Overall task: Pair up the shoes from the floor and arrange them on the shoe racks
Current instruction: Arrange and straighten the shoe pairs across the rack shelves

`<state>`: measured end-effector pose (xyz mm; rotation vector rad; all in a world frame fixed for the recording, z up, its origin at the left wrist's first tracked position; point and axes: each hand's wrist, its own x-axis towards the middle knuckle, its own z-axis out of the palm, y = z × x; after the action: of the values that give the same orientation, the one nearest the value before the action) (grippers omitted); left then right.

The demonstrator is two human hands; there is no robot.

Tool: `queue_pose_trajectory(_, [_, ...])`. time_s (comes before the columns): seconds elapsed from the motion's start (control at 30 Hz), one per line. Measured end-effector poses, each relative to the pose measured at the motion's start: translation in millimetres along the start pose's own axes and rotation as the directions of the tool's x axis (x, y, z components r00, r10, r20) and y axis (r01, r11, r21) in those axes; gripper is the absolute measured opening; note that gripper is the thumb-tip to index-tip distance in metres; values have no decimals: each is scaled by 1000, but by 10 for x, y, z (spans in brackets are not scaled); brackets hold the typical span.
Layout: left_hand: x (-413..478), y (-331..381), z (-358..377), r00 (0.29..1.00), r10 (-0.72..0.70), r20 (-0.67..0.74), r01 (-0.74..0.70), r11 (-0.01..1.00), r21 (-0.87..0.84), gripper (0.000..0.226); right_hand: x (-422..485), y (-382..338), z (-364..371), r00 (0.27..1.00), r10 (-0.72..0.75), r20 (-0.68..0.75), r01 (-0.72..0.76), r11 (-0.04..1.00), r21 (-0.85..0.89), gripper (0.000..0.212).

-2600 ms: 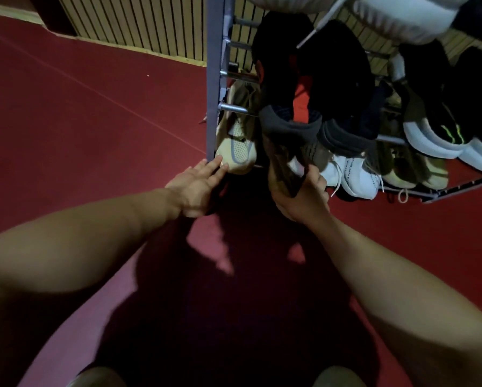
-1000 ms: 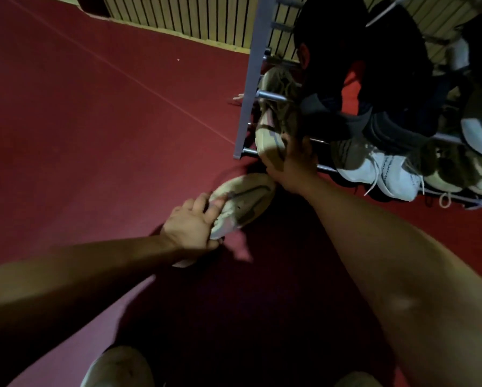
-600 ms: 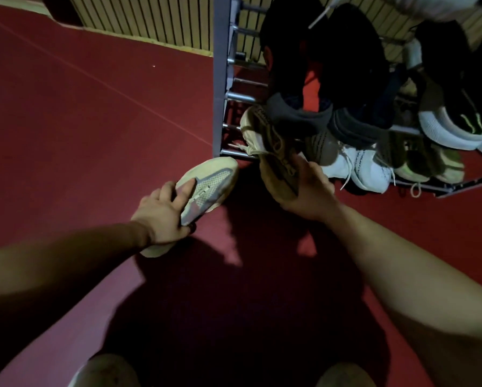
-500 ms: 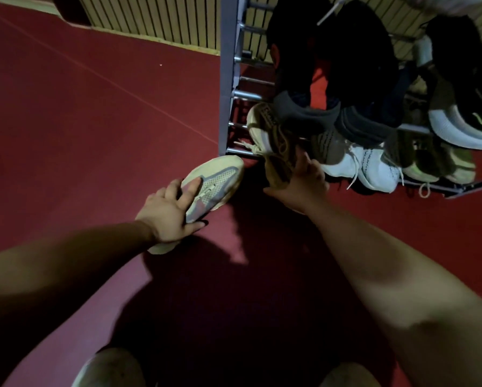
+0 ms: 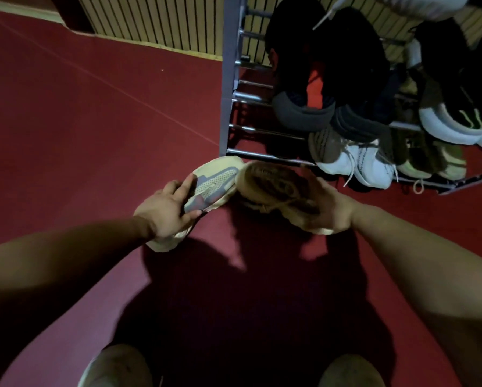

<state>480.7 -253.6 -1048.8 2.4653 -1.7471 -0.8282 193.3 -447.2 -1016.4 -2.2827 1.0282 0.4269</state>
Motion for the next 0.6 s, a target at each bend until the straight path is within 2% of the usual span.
queue_pose_trajectory(0.07, [-3,14,1,1000,-7,-13,6,1000,-22,83,-61,86,48,993,-89,76,102,977,-189,119])
queue_pose_trajectory(0.1, [-4,26,-2,1000,-10,-18,10,999,-35,82,-69,72,62,979,-153,132,188,927,-323,115])
queue_pose_trajectory(0.17, [-6,49,-11,999,-21,-25,20,998,-52,82,-22,-43,116,915,-316,252,403,755,-517,100])
queue_pose_trajectory(0.27, [-8,67,-21,999,-32,-26,31,998,-62,83,98,-502,140,810,-436,392,586,573,-573,74])
queue_pose_trajectory(0.33, [-16,70,-14,999,-35,-16,34,997,-66,85,208,-798,235,715,-597,363,670,440,-597,56])
queue_pose_trajectory(0.4, [-23,61,-2,999,-49,-1,49,995,-85,90,248,-1073,310,720,-654,231,627,471,-621,42])
queue_pose_trajectory(0.43, [-31,53,2,999,-54,5,54,994,-98,93,262,-1188,348,757,-633,164,582,538,-609,42])
queue_pose_trajectory(0.47, [-39,41,11,998,-54,14,56,993,-108,97,263,-1258,438,820,-564,93,507,643,-574,46])
queue_pose_trajectory(0.5, [-55,31,18,998,-50,25,52,992,-113,101,222,-1302,542,916,-398,47,370,797,-477,49])
queue_pose_trajectory(0.53, [-71,25,28,998,-44,36,48,993,-109,105,157,-1354,614,972,-236,6,222,904,-366,48])
queue_pose_trajectory(0.6, [-120,24,44,998,-43,51,47,996,-77,108,36,-1382,783,998,-53,-46,45,987,-152,46])
